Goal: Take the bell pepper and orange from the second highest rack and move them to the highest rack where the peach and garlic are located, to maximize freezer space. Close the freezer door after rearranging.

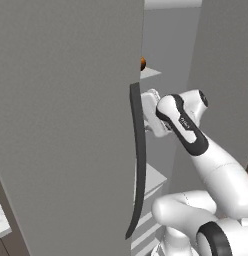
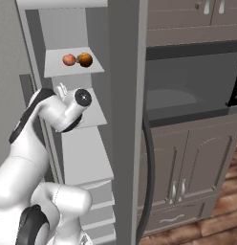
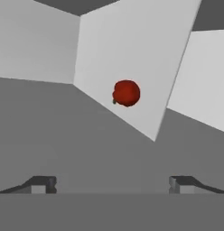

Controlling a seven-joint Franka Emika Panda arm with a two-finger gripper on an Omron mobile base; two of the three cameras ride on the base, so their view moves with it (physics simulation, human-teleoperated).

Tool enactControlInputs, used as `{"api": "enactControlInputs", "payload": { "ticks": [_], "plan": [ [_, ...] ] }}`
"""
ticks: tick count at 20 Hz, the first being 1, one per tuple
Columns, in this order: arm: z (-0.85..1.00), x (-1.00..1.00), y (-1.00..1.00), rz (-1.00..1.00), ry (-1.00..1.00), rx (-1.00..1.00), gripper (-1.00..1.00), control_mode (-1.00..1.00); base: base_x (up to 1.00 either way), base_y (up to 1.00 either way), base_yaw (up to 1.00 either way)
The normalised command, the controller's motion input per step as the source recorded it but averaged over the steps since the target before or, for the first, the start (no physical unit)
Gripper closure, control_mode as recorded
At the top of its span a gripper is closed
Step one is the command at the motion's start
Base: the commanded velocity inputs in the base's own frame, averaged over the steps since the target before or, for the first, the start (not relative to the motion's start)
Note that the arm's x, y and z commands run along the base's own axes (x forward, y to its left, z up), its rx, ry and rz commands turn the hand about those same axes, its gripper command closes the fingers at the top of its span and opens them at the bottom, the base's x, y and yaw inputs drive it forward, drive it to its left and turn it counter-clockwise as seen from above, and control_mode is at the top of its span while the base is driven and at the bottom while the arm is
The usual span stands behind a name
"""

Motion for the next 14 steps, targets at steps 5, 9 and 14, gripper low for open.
{"api": "enactControlInputs", "payload": {
  "ticks": [5, 9, 14],
  "plan": [
    [-0.22, 0.08, 0.12, 0.00, 0.06, 0.17, -1.00, -1.00, 0.00, 0.00, 0.00],
    [-0.11, 0.14, 0.14, 0.00, 0.19, 0.11, -1.00, -1.00, 0.00, 0.00, 0.00],
    [-0.04, 0.17, 0.17, 0.00, 0.30, 0.01, -1.00, -1.00, 0.00, 0.00, 0.00]
  ]
}}
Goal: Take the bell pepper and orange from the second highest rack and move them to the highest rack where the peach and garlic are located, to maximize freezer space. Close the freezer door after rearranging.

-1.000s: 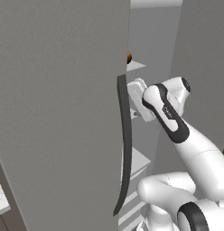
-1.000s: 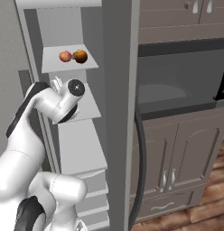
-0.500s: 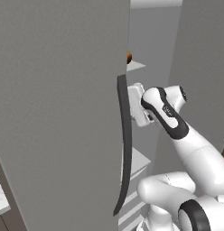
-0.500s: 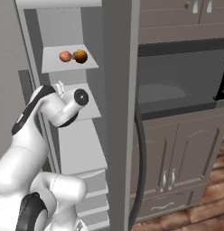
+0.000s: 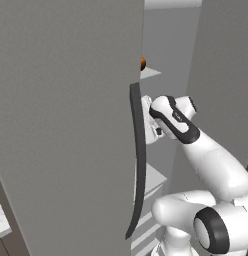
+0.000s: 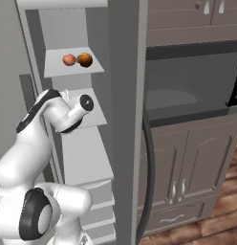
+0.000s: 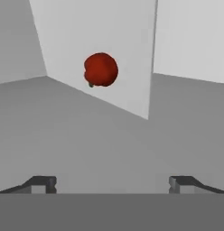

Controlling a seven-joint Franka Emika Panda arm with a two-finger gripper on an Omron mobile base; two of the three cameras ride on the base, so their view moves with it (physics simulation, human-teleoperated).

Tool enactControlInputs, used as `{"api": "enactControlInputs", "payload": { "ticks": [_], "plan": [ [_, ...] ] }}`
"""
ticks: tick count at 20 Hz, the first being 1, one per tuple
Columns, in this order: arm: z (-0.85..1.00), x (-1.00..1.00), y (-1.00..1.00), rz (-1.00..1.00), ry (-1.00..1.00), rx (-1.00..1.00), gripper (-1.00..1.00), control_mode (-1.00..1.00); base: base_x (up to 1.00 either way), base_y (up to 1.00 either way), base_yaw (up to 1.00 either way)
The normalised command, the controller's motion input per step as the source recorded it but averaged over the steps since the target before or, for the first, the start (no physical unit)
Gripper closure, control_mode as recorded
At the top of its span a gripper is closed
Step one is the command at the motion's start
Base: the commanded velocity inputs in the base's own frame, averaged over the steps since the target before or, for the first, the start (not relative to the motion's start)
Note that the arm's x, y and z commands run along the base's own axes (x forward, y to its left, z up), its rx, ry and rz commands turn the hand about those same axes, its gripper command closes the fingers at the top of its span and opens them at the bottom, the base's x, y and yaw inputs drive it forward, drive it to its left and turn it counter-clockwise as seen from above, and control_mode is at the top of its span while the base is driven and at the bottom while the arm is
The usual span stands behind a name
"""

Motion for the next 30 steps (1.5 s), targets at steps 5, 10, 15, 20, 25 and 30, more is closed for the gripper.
{"api": "enactControlInputs", "payload": {
  "ticks": [5, 10, 15, 20, 25, 30],
  "plan": [
    [-0.10, 0.18, 0.17, 0.00, 0.27, 0.00, -1.00, -1.00, 0.00, 0.00, 0.00],
    [-0.23, 0.16, 0.04, 0.00, 0.03, 0.00, -1.00, -1.00, 0.00, 0.00, 0.00],
    [-0.31, 0.10, 0.00, 0.00, 0.00, 0.00, -1.00, -1.00, 0.00, 0.00, 0.00],
    [-0.22, 0.12, 0.00, 0.00, 0.00, 0.00, -1.00, -1.00, 0.00, 0.00, 0.00],
    [-0.09, 0.29, 0.00, 0.00, 0.00, 0.00, -1.00, -1.00, 0.00, 0.00, 0.00],
    [-0.08, 0.33, 0.00, 0.00, 0.00, 0.00, -1.00, -1.00, 0.00, 0.00, 0.00]
  ]
}}
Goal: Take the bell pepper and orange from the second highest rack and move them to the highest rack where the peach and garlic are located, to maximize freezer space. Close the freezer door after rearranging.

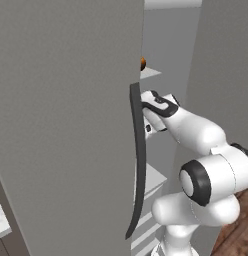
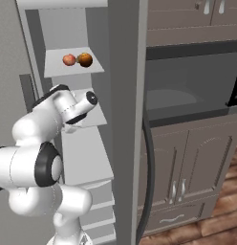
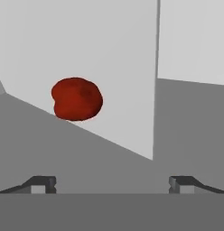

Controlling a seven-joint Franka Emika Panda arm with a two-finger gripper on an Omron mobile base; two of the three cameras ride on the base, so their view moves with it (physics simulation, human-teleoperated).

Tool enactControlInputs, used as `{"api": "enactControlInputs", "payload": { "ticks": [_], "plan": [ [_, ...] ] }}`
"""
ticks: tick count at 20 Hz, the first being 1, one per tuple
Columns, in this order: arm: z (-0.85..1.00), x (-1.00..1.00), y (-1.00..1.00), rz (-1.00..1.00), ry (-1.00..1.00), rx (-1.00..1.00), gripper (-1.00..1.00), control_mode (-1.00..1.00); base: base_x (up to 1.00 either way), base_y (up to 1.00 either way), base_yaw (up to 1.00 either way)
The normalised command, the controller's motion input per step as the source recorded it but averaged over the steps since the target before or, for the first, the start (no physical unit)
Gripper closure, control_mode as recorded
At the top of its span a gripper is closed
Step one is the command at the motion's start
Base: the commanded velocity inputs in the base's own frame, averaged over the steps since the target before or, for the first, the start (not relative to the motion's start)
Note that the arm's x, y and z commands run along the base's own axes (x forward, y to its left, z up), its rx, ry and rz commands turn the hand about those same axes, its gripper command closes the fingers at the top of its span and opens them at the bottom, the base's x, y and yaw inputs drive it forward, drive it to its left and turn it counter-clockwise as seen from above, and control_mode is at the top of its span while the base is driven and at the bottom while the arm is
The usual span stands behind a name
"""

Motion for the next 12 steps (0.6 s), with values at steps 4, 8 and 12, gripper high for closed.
{"api": "enactControlInputs", "payload": {
  "ticks": [4, 8, 12],
  "plan": [
    [-0.10, 0.34, 0.03, 0.00, 0.00, 0.00, -1.00, -1.00, 0.00, 0.00, 0.00],
    [-0.13, 0.27, 0.08, 0.00, 0.00, 0.00, -1.00, -1.00, 0.00, 0.00, 0.00],
    [-0.18, 0.19, 0.14, 0.00, 0.01, 0.00, -1.00, -1.00, 0.00, 0.00, 0.00]
  ]
}}
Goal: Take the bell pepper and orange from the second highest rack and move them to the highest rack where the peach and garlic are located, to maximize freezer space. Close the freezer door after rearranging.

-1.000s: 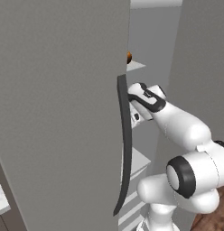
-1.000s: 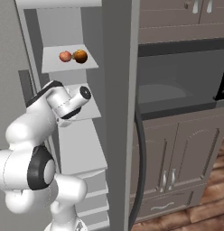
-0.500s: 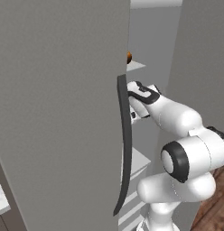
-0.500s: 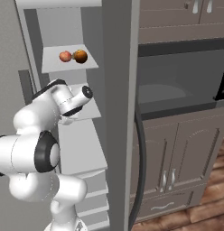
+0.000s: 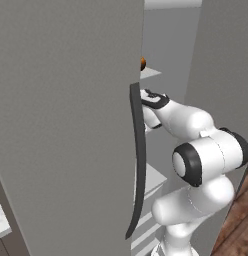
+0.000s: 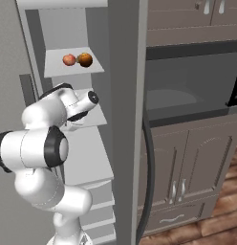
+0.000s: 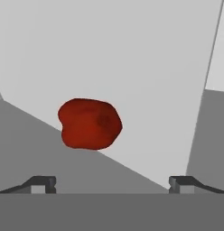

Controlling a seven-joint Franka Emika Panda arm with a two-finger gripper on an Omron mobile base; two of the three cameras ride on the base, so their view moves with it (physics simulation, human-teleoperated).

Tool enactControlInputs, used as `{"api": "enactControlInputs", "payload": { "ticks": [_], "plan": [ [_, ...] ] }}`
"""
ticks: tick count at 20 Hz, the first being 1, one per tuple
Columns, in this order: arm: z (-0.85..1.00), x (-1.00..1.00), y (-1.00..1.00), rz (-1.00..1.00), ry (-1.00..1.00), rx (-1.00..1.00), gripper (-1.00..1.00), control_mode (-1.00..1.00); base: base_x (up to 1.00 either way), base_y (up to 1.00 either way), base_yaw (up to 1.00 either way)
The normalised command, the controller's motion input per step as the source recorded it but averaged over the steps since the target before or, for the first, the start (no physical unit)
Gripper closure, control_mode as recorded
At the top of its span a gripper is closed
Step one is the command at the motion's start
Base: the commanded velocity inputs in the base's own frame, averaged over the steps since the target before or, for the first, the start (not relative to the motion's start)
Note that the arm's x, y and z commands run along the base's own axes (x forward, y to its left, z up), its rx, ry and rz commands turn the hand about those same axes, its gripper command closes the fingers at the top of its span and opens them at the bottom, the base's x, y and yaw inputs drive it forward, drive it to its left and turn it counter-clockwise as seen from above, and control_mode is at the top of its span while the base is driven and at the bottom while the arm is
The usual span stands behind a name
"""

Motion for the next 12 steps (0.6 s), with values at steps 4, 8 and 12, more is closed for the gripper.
{"api": "enactControlInputs", "payload": {
  "ticks": [4, 8, 12],
  "plan": [
    [-0.21, 0.09, 0.10, 0.00, 0.00, 0.00, -1.00, -1.00, 0.00, 0.00, 0.00],
    [-0.17, 0.15, 0.09, 0.00, 0.00, 0.00, -1.00, -1.00, 0.00, 0.00, 0.00],
    [-0.10, 0.25, 0.07, 0.00, 0.00, 0.00, -1.00, -1.00, 0.00, 0.00, 0.00]
  ]
}}
